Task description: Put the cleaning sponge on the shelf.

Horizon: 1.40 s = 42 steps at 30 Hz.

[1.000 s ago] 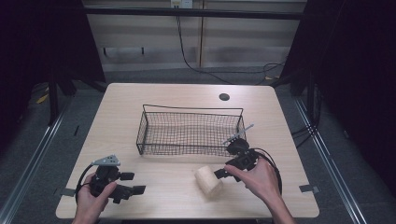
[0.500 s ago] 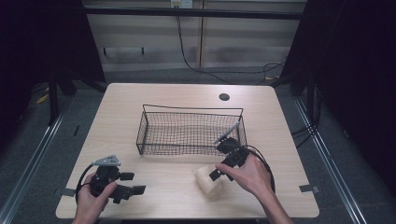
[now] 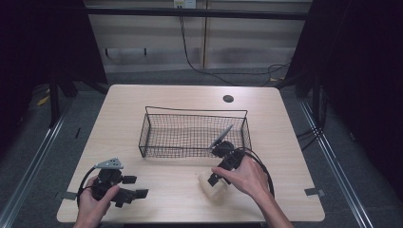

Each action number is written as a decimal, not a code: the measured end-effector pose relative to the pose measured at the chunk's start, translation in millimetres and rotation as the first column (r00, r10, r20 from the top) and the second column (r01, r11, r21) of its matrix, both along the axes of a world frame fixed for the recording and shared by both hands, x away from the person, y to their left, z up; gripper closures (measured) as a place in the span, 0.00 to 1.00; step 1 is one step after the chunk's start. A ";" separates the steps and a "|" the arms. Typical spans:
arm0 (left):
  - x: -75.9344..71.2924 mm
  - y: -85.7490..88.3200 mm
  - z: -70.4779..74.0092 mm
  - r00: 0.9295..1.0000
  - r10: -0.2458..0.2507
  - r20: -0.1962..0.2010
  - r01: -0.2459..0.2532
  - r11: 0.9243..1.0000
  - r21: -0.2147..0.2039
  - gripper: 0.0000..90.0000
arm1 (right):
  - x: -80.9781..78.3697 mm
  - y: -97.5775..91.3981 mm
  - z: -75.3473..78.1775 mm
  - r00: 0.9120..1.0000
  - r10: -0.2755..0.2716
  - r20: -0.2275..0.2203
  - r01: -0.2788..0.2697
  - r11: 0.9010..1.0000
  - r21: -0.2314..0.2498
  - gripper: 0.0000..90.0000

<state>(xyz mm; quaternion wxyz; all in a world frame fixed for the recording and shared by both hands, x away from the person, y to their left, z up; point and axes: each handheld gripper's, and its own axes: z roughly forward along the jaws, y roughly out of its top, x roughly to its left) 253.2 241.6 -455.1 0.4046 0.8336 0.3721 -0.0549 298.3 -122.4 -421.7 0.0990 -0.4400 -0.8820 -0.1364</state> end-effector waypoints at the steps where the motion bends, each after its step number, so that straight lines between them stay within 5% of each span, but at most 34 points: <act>1: 0.0 0.0 0.0 1.000 0.000 0.000 0.000 1.000 0.000 0.21 | 0.0 0.0 0.0 1.000 0.000 0.000 0.000 1.000 0.000 0.35; 13: -0.3 0.1 -0.3 1.000 0.008 0.002 -0.008 1.000 0.002 0.21 | 5.6 15.3 -10.6 0.998 0.026 -0.059 -0.027 0.999 -0.025 0.34; 29: -0.3 0.8 0.0 1.000 0.014 0.001 -0.014 1.000 -0.003 0.21 | 9.5 34.8 -25.3 0.996 0.044 -0.072 -0.050 0.995 -0.084 0.31; 42: -0.1 0.8 -0.1 1.000 0.012 -0.002 -0.012 1.000 0.000 0.21 | 11.8 37.3 -28.0 0.993 0.020 -0.118 -0.032 0.994 -0.109 0.31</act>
